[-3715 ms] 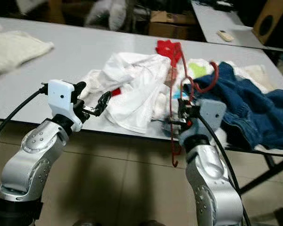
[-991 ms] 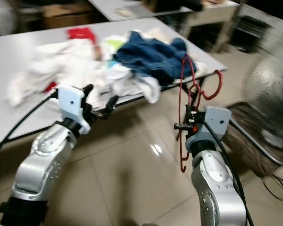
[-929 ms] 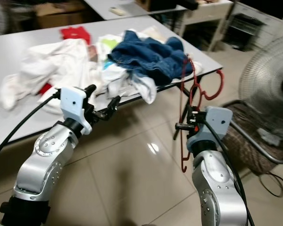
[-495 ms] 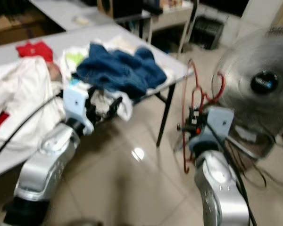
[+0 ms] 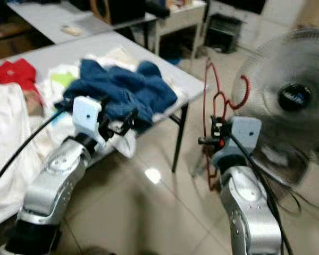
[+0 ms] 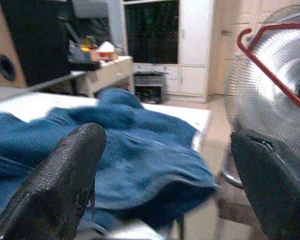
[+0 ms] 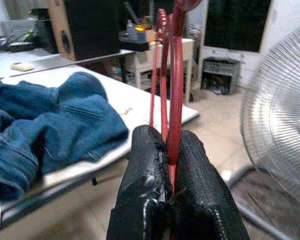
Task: Hang hanger
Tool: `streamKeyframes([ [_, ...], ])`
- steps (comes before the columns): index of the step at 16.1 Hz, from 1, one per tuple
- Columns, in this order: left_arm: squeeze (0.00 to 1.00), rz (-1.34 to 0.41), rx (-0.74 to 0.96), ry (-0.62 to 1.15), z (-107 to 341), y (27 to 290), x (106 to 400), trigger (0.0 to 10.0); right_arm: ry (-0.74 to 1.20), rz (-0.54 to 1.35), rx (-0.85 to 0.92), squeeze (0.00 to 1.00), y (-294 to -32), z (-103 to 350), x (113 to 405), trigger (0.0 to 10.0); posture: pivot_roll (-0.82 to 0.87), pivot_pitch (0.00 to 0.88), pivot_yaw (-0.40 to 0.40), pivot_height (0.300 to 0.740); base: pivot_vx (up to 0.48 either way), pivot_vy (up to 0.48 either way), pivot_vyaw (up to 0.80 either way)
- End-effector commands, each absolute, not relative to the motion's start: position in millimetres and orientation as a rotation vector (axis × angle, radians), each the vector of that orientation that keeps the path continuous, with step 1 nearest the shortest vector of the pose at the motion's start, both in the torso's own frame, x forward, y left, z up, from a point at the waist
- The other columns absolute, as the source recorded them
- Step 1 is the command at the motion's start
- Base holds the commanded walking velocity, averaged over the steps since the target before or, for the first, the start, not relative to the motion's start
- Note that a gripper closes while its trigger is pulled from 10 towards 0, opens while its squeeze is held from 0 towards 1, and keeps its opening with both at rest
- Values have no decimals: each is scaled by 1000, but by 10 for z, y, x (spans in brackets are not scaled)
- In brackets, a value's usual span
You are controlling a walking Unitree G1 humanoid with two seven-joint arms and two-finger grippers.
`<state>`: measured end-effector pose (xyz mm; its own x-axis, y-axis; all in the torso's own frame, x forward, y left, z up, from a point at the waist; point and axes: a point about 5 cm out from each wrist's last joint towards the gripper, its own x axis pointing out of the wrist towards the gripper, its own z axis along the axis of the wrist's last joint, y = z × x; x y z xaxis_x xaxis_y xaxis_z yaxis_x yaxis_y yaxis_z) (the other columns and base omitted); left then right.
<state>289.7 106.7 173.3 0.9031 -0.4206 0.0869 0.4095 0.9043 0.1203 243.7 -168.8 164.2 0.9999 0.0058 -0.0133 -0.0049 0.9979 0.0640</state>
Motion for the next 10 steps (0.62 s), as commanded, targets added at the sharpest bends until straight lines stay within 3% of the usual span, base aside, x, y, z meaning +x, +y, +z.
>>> streamKeyframes([
  [1, 847, -407, 133, -122, 1764, 1137, 2914, 10000, 10, 48, 19, 0, -1610, 1663, 2440, 10000, -20, 53, -51, 740, 409, 0, 800],
  [3, 839, -403, 151, -125, 1773, 1167, 2921, 10000, 3, 88, 19, 0, -1559, 1663, 2436, 10000, -18, 52, -49, 740, 407, 0, 800],
  [5, 773, -438, 210, -147, 1809, 1221, 2929, 10000, -7, 90, 74, 0, -1556, 1657, 2418, 10000, -18, 52, -49, 740, 0, 0, 0],
  [8, 698, -488, 461, -117, 1825, 1476, 3049, 10000, -16, 93, 59, 0, -1586, 1665, 2412, 10000, -19, 49, -43, 740, 0, 0, 0],
  [9, 388, -545, 509, -110, 1847, 1519, 3078, 10000, -18, 93, 55, 0, -1598, 1665, 2414, 10000, -18, 49, -43, 740, 0, 0, 0],
  [10, 0, -657, 536, -99, 1853, 1491, 3089, 10000, -20, 93, 51, 0, -1608, 1666, 2419, 10000, -21, 49, -41, 740, 0, 0, 0],
])
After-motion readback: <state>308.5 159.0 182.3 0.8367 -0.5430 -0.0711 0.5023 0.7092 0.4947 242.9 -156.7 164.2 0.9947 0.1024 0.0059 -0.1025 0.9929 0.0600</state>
